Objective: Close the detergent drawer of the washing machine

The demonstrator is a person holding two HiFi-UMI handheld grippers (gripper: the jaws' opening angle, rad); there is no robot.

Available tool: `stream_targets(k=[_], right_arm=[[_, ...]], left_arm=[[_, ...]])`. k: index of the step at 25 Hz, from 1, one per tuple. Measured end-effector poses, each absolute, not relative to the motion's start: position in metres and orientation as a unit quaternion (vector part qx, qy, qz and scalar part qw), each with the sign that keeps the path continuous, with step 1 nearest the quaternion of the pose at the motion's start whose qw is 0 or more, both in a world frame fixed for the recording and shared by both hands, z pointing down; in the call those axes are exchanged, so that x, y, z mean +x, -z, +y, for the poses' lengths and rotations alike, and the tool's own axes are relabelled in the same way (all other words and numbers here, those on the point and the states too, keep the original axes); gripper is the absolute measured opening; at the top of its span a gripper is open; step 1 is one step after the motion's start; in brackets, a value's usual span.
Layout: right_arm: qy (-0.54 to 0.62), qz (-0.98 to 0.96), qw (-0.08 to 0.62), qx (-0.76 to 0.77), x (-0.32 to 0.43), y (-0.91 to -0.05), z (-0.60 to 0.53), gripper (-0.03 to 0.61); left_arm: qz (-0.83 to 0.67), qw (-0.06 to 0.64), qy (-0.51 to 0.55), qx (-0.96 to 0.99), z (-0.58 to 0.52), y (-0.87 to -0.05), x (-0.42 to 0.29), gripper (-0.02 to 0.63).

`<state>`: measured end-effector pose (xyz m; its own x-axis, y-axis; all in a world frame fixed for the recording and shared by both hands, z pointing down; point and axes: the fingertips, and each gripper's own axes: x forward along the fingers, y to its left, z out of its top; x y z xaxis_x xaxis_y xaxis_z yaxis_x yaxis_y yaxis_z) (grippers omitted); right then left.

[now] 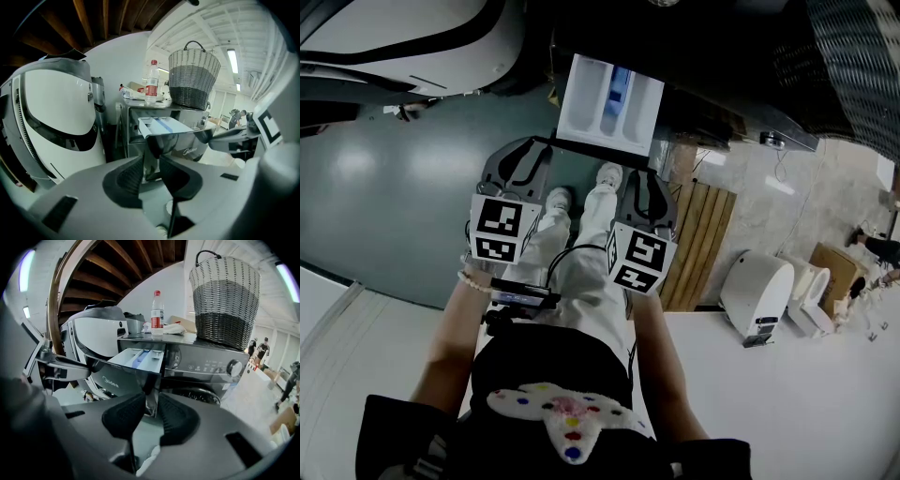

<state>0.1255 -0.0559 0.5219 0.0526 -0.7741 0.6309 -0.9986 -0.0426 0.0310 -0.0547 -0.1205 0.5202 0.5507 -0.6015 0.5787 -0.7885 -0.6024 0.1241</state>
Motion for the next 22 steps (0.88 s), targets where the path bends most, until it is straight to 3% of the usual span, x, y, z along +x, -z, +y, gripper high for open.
stream_targets(k=[22], right_arm=[[-0.227, -0.649, 0.235, 0.686, 0.131, -0.520, -0.081, 0.092]], left_arm=[[-0.423, 0.176, -0.244, 0.855, -0.144, -0.517, -0.049, 0.115]])
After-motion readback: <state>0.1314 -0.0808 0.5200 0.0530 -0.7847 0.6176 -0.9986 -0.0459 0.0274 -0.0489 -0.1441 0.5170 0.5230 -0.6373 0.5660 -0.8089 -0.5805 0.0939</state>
